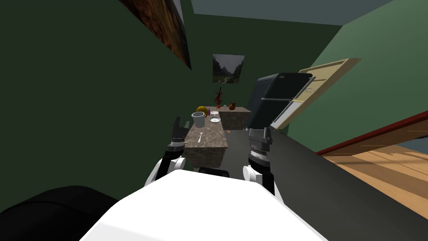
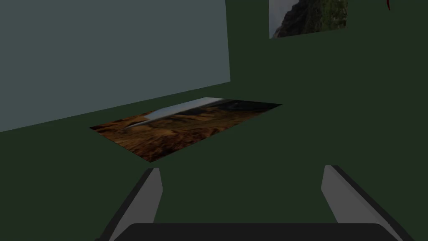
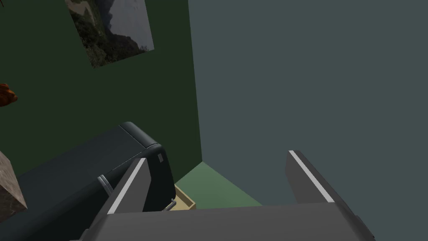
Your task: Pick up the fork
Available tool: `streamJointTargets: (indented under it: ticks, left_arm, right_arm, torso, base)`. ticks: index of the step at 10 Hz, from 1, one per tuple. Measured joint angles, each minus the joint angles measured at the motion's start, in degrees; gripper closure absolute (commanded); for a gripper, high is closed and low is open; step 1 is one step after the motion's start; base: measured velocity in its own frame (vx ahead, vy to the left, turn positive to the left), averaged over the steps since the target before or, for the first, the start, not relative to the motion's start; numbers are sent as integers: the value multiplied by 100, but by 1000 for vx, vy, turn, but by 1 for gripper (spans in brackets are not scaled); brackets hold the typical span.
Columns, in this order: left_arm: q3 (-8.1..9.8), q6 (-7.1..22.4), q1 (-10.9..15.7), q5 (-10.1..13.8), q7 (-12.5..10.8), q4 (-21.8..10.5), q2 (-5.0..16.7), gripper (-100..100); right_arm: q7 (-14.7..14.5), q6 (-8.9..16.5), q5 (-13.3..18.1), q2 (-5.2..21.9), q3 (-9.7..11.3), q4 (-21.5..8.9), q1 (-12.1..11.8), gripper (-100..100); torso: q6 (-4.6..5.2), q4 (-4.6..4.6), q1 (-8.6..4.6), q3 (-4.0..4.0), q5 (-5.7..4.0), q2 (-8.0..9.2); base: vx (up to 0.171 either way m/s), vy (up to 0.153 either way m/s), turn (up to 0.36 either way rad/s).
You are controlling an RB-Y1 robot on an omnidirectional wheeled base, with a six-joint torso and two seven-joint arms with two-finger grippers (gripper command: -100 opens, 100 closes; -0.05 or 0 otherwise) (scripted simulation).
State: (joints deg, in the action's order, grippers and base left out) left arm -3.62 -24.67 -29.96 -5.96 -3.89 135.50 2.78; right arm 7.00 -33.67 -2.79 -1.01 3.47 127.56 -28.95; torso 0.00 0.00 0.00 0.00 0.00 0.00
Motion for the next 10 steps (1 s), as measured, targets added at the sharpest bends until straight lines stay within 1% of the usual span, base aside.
streamJointTargets:
  ticks: [1, 3, 4, 5, 6, 7, 8, 9, 10]
  left_arm:
    - [20, 17, -43, -38, 4, -24, 79, -100]
    - [131, 111, -136, -96, -22, -72, 297, -100]
    - [203, 133, -198, -118, -40, -139, 422, -100]
    - [292, 95, -260, -134, -62, -297, 556, -100]
    - [365, 155, -338, -162, -84, -332, 702, -100]
    - [420, 276, -381, -202, -94, -384, 843, -100]
    - [492, 337, -482, -228, -107, -476, 998, -100]
    - [659, 383, -519, -199, -172, -637, 1227, -100]
    - [722, 390, -576, -229, -183, -844, 1364, -100]
  right_arm:
    - [0, 0, 0, -1, 1, 0, 1, 0]
    - [0, 0, 0, -1, 1, 0, 1, 0]
    - [0, 0, 0, -1, 1, 0, 1, 0]
    - [0, 0, 0, -1, 1, 0, 1, 0]
    - [0, 0, 0, -1, 1, 0, 1, 0]
    - [0, 0, 0, -1, 1, 0, 1, 0]
    - [0, 0, 0, -1, 1, 0, 1, 0]
    - [0, 0, 0, -1, 1, 0, 1, 0]
    - [0, 0, 0, 0, 1, 0, 0, 0]
  torso:
    - [1, 1, -15, 3, -3, 7]
    - [1, 2, -28, 6, -6, 10]
    - [1, 2, -27, 6, -6, 11]
    - [1, 2, -25, 6, -6, 10]
    - [1, 2, -24, 6, -6, 11]
    - [1, 3, -21, 7, -5, 12]
    - [1, 2, -19, 6, -5, 11]
    - [1, 2, -17, 6, -4, 10]
    - [1, 1, -16, 4, -4, 7]
  base:
    - [-28, -79, -75]
    - [-24, -76, -86]
    - [-21, -72, -114]
    - [-24, -67, -112]
    - [-26, -60, -126]
    - [-21, -59, -159]
    - [-19, -60, -180]
    - [-8, -54, -179]
    - [-20, -55, -176]
